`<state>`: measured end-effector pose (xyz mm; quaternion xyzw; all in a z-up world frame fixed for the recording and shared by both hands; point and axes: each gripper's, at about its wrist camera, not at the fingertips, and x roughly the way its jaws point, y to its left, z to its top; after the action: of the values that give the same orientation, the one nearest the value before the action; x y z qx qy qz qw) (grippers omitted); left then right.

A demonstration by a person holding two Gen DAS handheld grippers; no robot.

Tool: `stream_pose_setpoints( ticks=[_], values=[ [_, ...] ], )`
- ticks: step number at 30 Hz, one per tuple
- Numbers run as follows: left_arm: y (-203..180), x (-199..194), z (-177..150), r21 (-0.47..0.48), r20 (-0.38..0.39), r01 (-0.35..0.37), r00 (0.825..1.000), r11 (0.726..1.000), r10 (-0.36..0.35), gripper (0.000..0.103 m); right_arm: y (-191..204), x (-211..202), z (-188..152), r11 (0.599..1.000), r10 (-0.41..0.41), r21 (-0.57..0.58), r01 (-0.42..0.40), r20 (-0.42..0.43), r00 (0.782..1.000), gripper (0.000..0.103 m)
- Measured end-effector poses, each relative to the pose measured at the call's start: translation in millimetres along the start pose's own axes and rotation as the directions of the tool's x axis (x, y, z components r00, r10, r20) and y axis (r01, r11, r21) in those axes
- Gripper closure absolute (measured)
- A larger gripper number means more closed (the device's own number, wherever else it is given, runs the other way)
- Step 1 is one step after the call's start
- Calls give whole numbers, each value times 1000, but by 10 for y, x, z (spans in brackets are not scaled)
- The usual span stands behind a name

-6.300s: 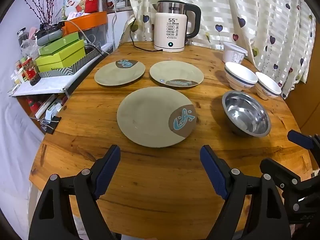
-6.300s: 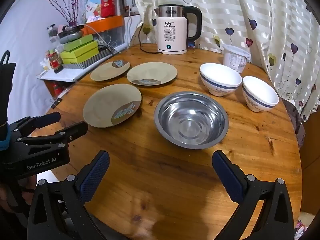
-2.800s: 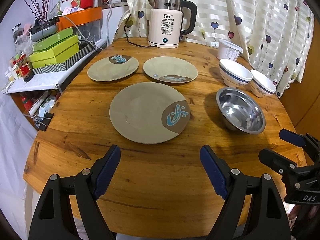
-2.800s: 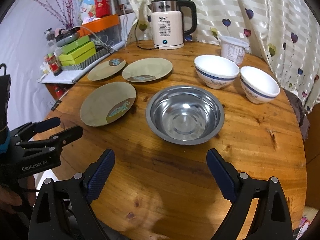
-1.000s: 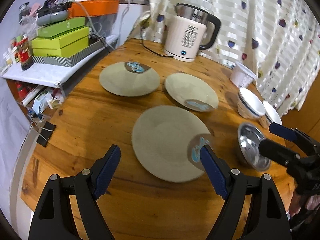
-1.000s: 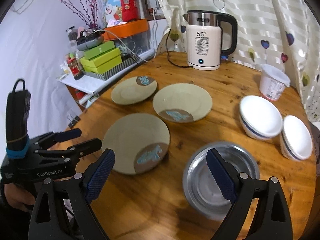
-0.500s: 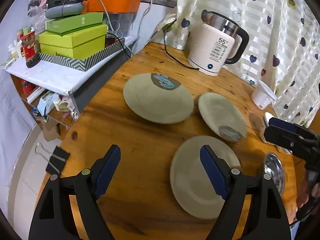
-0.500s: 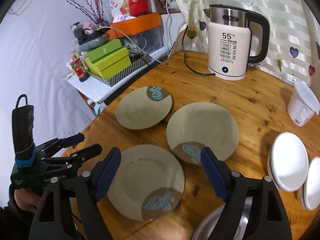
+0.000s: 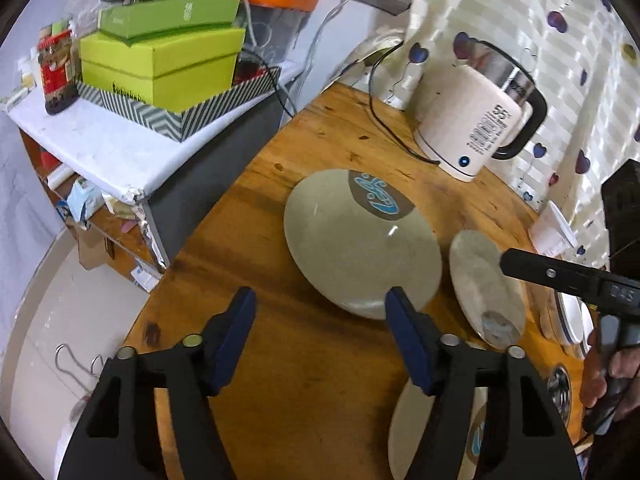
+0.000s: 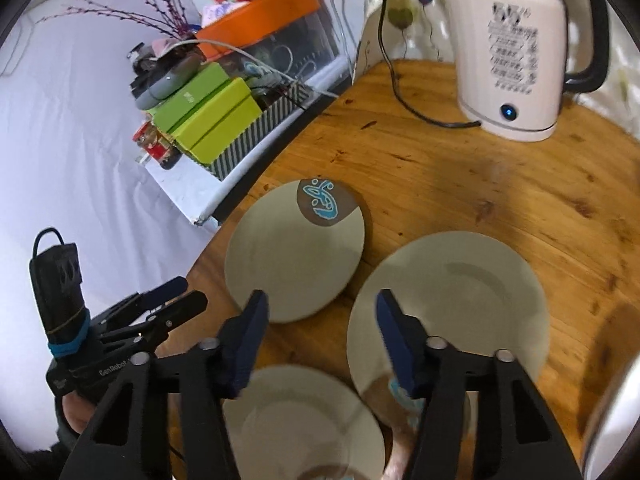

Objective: Organize plates and bowls

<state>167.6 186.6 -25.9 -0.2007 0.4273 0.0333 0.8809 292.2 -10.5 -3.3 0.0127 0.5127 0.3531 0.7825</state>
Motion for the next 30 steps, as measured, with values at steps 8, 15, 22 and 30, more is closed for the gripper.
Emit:
stream_pose_setpoints(
  ticks=[8, 15, 22, 30],
  values=[
    [139, 221, 121, -68, -24, 26, 999, 997, -28, 41, -97, 355, 291, 1000, -18, 4, 18, -49, 999, 51],
    [208, 341, 205, -102, -36, 43, 998, 994, -47, 41, -186, 604, 425, 1000, -25, 14, 26, -87, 996, 53],
    [255, 431, 238, -116, -54, 49, 997, 992, -55, 51, -157, 749, 496, 1000, -24, 3, 25, -110, 994, 59],
    [264, 479, 263, -116, -64, 66, 995, 991, -74, 62, -214, 870, 518, 999, -13, 29, 17, -132, 991, 75]
  ],
)
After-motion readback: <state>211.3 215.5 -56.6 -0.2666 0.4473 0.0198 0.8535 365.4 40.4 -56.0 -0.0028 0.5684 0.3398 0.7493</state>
